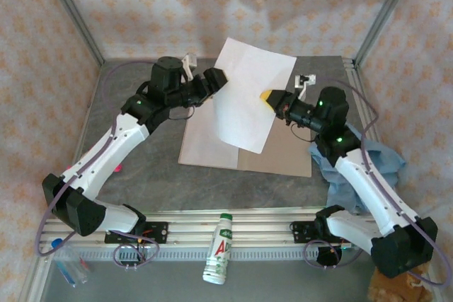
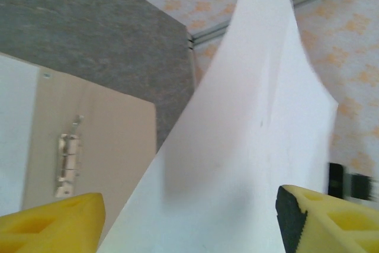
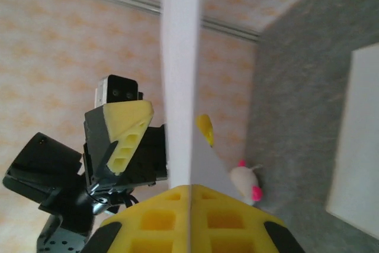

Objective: Put the files into the folder

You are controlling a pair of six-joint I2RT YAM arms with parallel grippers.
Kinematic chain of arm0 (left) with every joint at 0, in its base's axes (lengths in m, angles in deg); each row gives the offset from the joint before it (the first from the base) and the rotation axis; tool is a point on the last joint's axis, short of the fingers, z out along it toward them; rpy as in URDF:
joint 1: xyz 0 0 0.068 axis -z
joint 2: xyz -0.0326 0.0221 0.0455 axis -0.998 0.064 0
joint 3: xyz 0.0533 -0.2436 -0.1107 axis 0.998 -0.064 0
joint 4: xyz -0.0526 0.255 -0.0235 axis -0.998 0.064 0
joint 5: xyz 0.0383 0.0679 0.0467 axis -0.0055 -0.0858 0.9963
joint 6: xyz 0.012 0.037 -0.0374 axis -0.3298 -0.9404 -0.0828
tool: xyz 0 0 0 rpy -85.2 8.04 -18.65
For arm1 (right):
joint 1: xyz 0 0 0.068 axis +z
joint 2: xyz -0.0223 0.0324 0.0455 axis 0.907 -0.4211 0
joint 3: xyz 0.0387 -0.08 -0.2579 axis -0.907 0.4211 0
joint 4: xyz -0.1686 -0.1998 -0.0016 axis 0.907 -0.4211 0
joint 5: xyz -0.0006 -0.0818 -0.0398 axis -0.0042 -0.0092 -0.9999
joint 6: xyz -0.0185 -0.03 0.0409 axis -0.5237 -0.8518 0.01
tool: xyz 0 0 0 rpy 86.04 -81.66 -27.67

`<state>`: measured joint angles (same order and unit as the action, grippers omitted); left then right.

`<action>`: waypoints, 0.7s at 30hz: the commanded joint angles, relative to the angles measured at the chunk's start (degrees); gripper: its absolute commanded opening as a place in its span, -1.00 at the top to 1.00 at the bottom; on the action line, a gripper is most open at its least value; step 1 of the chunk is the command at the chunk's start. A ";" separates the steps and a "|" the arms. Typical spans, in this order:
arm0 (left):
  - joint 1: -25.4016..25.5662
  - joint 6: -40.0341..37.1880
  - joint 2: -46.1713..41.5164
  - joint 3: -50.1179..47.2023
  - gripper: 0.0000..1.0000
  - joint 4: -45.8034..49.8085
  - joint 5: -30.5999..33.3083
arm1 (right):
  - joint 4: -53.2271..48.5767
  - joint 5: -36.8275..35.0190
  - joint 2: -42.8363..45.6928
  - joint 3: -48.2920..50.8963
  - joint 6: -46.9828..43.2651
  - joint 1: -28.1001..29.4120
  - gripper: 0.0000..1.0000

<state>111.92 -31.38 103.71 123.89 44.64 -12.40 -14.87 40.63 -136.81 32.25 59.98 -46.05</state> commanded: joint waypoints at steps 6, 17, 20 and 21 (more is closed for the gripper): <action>-6.11 -9.62 2.03 -4.92 -0.59 8.87 2.47 | -49.63 -14.34 -8.19 -22.56 -32.93 -0.69 1.00; -6.55 -12.46 9.60 -10.32 -0.59 6.55 2.79 | -52.82 -7.44 -27.56 -39.15 -35.75 -0.38 1.00; -6.53 -12.15 11.07 -11.39 -0.59 5.07 1.84 | -52.62 -5.72 -31.08 -43.01 -36.26 1.10 1.00; -6.52 -12.23 11.32 -11.53 -0.59 5.09 1.84 | -52.02 -4.88 -31.54 -43.20 -36.56 1.32 1.00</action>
<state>105.36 -42.33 114.48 113.18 51.59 -10.52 -66.08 31.99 -167.54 -7.61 25.52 -46.00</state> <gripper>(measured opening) 0.796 0.050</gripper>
